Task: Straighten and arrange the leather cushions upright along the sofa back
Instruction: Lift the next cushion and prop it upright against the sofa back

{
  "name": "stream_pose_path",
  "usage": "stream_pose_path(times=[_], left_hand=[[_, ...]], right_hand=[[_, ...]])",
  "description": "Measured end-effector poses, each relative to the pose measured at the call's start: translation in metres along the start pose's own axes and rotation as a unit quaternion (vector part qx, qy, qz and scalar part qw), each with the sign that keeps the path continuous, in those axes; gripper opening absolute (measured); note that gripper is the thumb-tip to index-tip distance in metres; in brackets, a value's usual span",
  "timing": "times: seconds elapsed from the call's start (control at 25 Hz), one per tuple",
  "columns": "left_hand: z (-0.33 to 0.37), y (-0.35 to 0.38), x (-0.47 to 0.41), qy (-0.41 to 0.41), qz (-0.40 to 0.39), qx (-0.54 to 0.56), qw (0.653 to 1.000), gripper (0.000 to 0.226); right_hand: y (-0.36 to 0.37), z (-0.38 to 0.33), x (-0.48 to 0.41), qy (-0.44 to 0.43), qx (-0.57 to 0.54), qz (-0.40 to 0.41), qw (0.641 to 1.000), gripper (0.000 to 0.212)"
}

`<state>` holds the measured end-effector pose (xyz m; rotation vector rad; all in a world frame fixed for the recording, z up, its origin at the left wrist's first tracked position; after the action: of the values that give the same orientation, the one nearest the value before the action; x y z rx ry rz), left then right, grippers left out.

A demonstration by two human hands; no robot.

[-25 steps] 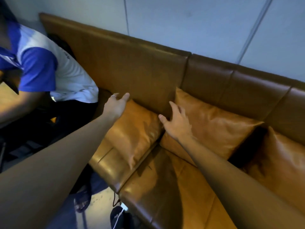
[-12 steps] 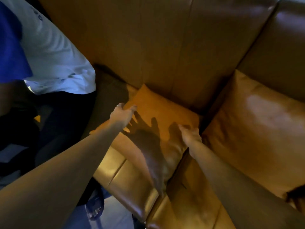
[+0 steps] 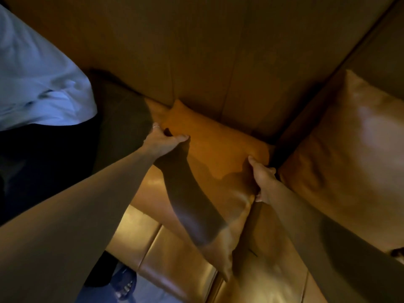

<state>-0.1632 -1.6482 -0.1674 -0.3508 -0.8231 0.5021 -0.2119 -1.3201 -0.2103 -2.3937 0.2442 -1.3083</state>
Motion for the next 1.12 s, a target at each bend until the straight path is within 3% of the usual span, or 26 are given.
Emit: stream_pose_path(times=[0.2, 0.4, 0.52, 0.64, 0.72, 0.88, 0.96, 1.12], left_hand=[[-0.004, 0.000, -0.017, -0.008, 0.027, -0.041, 0.999, 0.158], [0.008, -0.014, 0.006, -0.024, 0.041, 0.034, 0.998, 0.115], [0.010, -0.025, 0.028, -0.030, 0.049, 0.078, 0.995, 0.107], [0.017, -0.042, 0.053, -0.017, 0.070, 0.145, 0.987, 0.100], [0.032, -0.055, 0.075, 0.009, 0.093, 0.173, 0.980, 0.100], [0.074, -0.073, 0.102, 0.037, 0.090, 0.244, 0.965, 0.100], [0.095, -0.081, 0.103, 0.055, 0.077, 0.270, 0.958, 0.112], [0.126, -0.091, 0.088, 0.076, 0.061, 0.293, 0.951, 0.122]], right_hand=[[0.002, 0.006, -0.005, -0.003, -0.038, 0.007, 0.999, 0.099], [-0.004, 0.003, 0.010, -0.026, -0.049, 0.018, 0.998, 0.092], [-0.009, -0.008, 0.028, -0.042, -0.054, -0.003, 0.998, 0.084], [-0.010, -0.030, 0.057, -0.075, -0.070, -0.047, 0.994, 0.095], [-0.017, -0.047, 0.071, -0.105, -0.086, -0.063, 0.989, 0.101], [-0.051, -0.092, 0.116, -0.200, -0.117, -0.054, 0.971, 0.083], [-0.061, -0.117, 0.129, -0.257, -0.124, -0.048, 0.957, 0.077], [-0.066, -0.160, 0.139, -0.322, -0.137, -0.049, 0.936, 0.087]])
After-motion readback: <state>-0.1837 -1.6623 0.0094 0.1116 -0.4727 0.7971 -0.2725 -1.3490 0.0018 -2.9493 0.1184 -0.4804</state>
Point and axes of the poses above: each hand's wrist, its own x-axis away from the middle knuckle, its own y-axis out of the palm, z = x × y, the point moved 8 cm from there along -x, towards the middle knuckle, and after that the axes turned 7 degrees about z, right-handed, at the moved point
